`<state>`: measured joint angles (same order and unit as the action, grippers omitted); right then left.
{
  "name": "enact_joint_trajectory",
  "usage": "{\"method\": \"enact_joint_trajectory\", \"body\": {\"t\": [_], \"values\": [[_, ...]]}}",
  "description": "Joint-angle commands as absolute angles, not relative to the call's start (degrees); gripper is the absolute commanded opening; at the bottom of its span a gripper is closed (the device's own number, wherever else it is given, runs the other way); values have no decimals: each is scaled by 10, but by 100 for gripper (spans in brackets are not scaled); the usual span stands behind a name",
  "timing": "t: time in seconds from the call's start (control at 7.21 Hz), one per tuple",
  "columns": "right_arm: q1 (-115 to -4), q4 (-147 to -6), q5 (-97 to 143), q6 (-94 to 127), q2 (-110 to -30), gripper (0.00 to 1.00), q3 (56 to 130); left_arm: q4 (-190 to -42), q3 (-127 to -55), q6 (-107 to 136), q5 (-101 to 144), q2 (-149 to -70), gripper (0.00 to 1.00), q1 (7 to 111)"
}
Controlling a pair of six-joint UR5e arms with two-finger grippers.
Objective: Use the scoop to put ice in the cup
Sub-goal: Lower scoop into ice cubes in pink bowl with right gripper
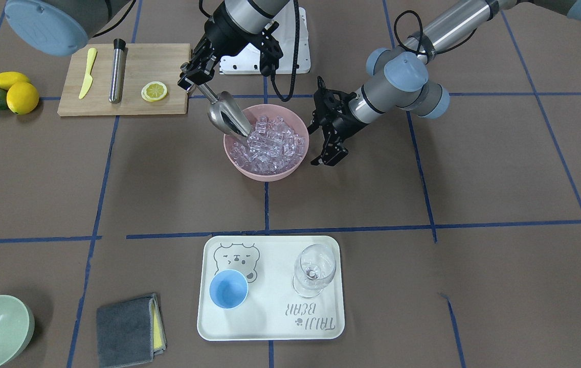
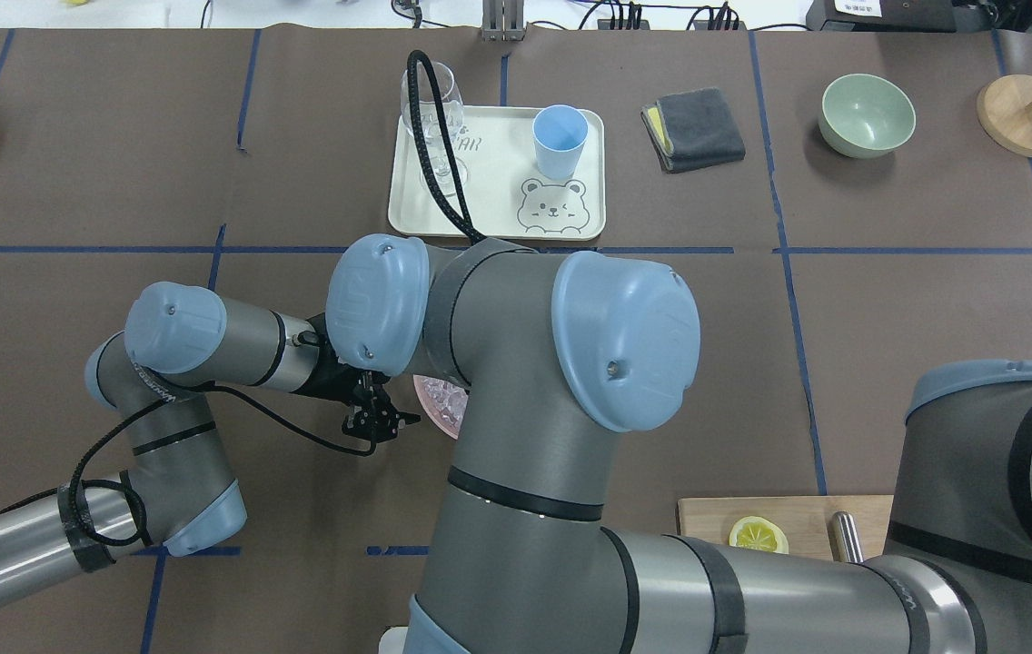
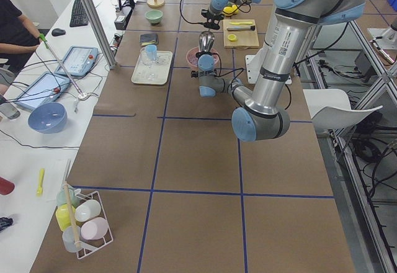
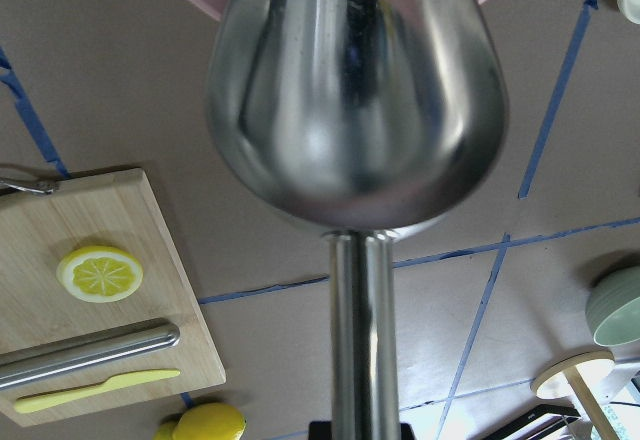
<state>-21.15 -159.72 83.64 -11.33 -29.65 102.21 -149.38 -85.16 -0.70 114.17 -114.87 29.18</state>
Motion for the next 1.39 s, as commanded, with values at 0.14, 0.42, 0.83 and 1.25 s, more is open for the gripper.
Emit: {"method": "enact_joint_trajectory", "body": {"t": [0.14,0.42,0.83,1.25], "values": [[-206,-1585,837,-109,-287,0,991,-1494,-851,-7,1143,-1149,100,293],[-201,-1544,840,-102,-293,0,973,-1494,-851,-6,1143,-1149,100,293],[-201,-1478,844,-101,-322,0,973,-1495,-851,-6,1143,-1150,100,292],[-214,-1424,873,-102,-369,0,996,-1495,-852,-4,1143,-1151,100,293]]}}
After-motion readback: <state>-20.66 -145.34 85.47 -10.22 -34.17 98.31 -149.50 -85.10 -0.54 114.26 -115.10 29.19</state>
